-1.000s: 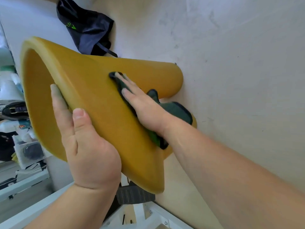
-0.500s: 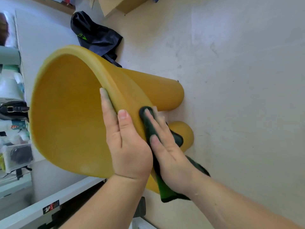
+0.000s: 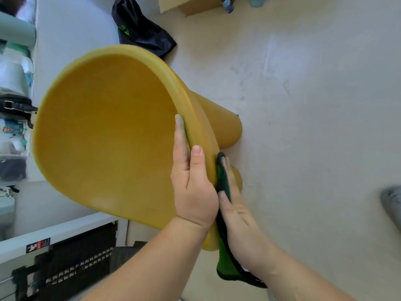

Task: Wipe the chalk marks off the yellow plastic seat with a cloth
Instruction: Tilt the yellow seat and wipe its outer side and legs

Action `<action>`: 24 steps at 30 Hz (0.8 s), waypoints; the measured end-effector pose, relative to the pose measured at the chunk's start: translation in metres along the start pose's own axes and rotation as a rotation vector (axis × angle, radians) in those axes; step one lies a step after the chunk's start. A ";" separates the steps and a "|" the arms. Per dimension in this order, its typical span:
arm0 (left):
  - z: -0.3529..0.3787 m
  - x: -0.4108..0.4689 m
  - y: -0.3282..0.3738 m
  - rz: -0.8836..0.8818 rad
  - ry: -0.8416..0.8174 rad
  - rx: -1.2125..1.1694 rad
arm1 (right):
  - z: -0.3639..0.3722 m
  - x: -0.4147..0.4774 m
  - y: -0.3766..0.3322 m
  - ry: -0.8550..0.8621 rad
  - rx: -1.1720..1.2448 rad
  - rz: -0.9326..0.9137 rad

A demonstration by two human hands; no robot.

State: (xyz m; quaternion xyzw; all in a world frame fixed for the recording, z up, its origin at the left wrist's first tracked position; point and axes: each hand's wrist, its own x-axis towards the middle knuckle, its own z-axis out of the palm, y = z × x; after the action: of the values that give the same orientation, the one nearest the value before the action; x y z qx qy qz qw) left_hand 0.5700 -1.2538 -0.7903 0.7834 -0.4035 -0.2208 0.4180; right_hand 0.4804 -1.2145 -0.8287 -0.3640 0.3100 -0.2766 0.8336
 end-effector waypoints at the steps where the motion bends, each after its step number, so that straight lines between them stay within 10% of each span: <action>1: 0.000 -0.001 0.001 -0.015 -0.008 -0.026 | -0.001 -0.001 -0.007 0.002 -0.034 0.005; 14: 0.041 0.020 0.028 -0.189 0.123 -0.436 | -0.055 0.085 -0.097 -0.029 -0.231 0.023; 24: 0.053 0.070 0.073 -0.305 0.038 -0.282 | -0.076 0.063 -0.105 0.156 -0.684 -0.060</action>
State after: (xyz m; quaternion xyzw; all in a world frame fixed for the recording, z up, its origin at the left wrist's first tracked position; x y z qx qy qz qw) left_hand 0.5410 -1.3601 -0.7597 0.7732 -0.2376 -0.3210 0.4926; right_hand 0.4424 -1.3520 -0.8075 -0.6089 0.4364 -0.2080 0.6289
